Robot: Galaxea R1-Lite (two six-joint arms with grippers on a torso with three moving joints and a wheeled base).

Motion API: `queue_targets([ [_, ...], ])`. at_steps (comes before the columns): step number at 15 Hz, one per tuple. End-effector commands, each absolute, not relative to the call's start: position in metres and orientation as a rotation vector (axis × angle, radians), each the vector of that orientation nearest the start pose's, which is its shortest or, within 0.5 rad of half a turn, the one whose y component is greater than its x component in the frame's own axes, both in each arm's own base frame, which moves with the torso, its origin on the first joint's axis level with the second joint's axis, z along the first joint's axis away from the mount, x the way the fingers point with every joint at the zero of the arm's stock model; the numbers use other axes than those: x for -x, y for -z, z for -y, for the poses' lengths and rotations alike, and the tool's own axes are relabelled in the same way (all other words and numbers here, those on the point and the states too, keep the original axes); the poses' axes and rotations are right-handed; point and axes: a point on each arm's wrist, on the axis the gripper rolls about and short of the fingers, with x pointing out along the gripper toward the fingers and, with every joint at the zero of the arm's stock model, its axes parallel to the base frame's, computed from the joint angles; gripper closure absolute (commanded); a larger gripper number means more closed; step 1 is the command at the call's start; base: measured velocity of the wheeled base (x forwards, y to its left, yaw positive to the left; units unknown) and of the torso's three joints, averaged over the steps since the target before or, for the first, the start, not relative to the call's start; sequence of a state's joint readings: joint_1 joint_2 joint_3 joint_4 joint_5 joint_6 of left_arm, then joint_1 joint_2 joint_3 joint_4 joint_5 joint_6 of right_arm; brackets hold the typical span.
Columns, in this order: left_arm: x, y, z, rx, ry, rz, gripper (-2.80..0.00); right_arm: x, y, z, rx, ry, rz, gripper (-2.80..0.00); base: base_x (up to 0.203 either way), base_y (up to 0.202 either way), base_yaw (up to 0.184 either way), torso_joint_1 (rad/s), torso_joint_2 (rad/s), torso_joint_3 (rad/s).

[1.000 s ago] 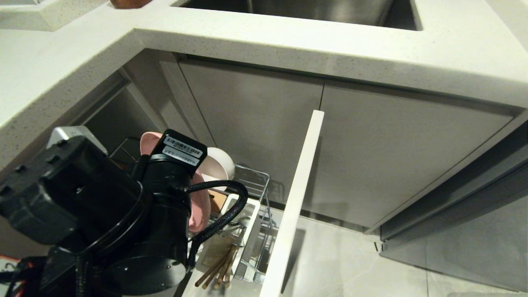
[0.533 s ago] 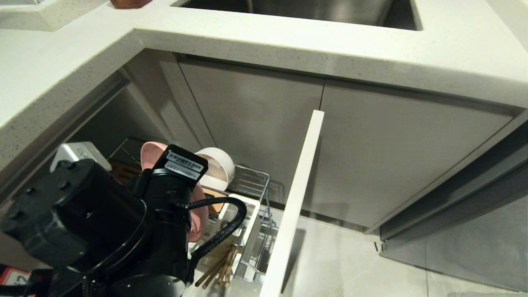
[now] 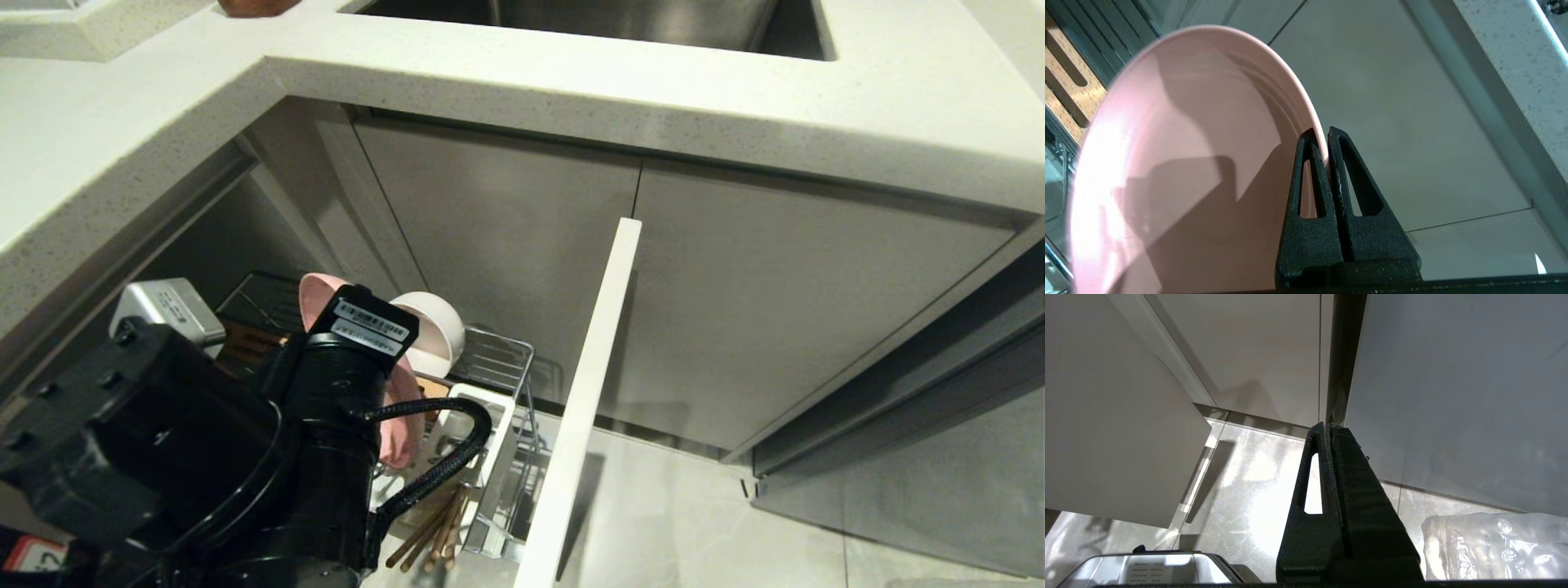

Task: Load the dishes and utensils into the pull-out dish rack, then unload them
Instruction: Pick up the plate and place it in the cupboard

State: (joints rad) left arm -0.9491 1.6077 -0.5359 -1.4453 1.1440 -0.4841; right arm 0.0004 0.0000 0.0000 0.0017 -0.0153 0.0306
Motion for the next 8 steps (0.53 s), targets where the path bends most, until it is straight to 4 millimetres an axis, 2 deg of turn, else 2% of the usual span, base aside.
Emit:
queue_targets([
  [1, -0.158, -0.215, 0.185, 0.821, -0.149, 0.241, 0.0, 0.023, -0.075, 0.0, -0.031, 0.015, -0.003, 0.0, 0.0, 0.0, 0.0, 0.0, 0.0, 0.0],
  [8, -0.158, -0.198, 0.185, 0.79, -0.155, 0.225, 0.0, 0.023, -0.075, 0.0, -0.031, 0.014, -0.003, 0.0, 0.0, 0.0, 0.0, 0.0, 0.0, 0.0],
])
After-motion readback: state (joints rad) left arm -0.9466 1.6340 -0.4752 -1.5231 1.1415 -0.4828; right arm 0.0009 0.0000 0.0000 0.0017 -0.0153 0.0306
